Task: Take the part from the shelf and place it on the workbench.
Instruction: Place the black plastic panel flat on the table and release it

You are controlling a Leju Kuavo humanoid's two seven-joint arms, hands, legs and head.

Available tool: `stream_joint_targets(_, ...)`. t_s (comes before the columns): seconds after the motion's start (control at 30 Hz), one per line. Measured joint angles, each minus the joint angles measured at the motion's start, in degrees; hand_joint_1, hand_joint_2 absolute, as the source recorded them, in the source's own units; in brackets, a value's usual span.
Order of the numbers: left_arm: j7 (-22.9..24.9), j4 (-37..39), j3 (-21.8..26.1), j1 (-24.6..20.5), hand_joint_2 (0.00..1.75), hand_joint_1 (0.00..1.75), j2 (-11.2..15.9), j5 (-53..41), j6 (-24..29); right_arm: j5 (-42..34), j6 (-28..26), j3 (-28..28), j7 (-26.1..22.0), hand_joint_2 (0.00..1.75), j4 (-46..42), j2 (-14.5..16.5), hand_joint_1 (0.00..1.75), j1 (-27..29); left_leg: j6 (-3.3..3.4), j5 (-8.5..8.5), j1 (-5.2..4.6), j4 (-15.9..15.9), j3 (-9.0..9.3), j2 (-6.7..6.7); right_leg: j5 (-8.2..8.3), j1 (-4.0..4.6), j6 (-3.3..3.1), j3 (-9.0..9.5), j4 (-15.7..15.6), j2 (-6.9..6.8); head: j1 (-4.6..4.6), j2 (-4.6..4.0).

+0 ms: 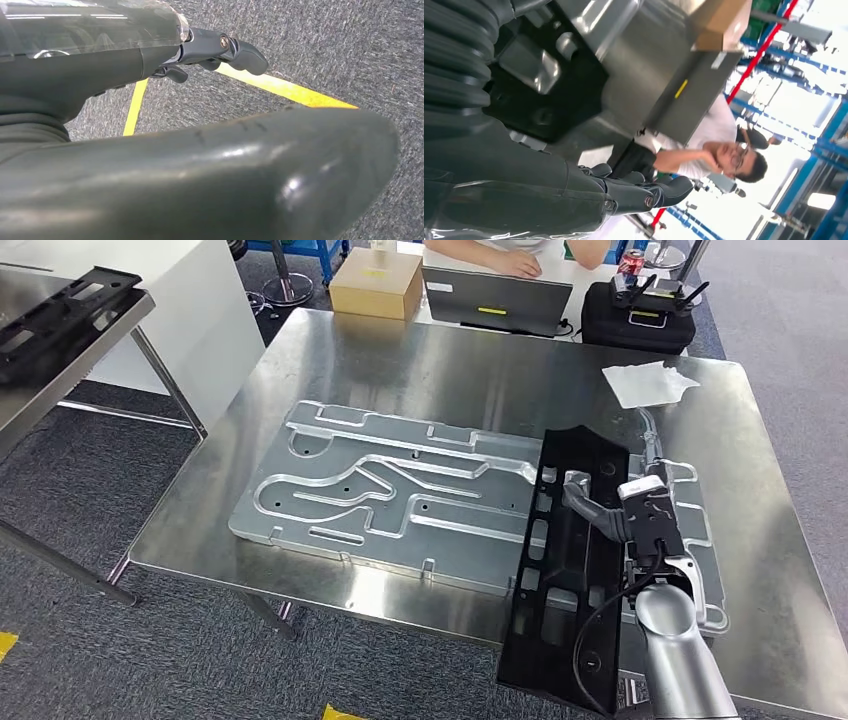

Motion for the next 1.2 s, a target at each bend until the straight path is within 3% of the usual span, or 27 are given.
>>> stream_joint_targets(0.6, 0.5, 0.0, 0.0, 0.0, 0.00, 0.00, 0.1, 1.0, 0.6, -0.1, -0.6, -5.1, -0.6, 1.75, 2.7, -0.2, 0.00, -2.5, 0.00, 0.00, 0.00, 0.0, 0.00, 0.00, 0.00, 0.04, 0.00, 0.02, 0.0, -0.02, 0.01, 0.00)
stream_joint_targets(1.1, 0.5, 0.0, 0.0, 0.0, 0.00, 0.00, 0.2, 1.3, 0.8, -0.3, -1.1, -5.8, -1.8, 1.75, 4.6, -0.1, 0.00, -2.4, 0.00, 0.00, 0.00, 0.0, 0.00, 0.00, 0.00, 0.04, 0.00, 0.02, 0.0, -0.03, 0.01, 0.00)
stream_joint_targets(1.2, 0.4, 0.0, 0.0, 0.0, 0.00, 0.00, 0.2, 1.8, 0.4, -0.2, -1.2, -5.8, -2.0, 1.75, 3.6, -0.1, 0.00, -1.7, 0.68, -0.31, -0.21, 0.2, -0.01, -0.02, 0.09, -0.34, 0.27, 0.15, -0.4, 0.00, 0.00, 0.00)
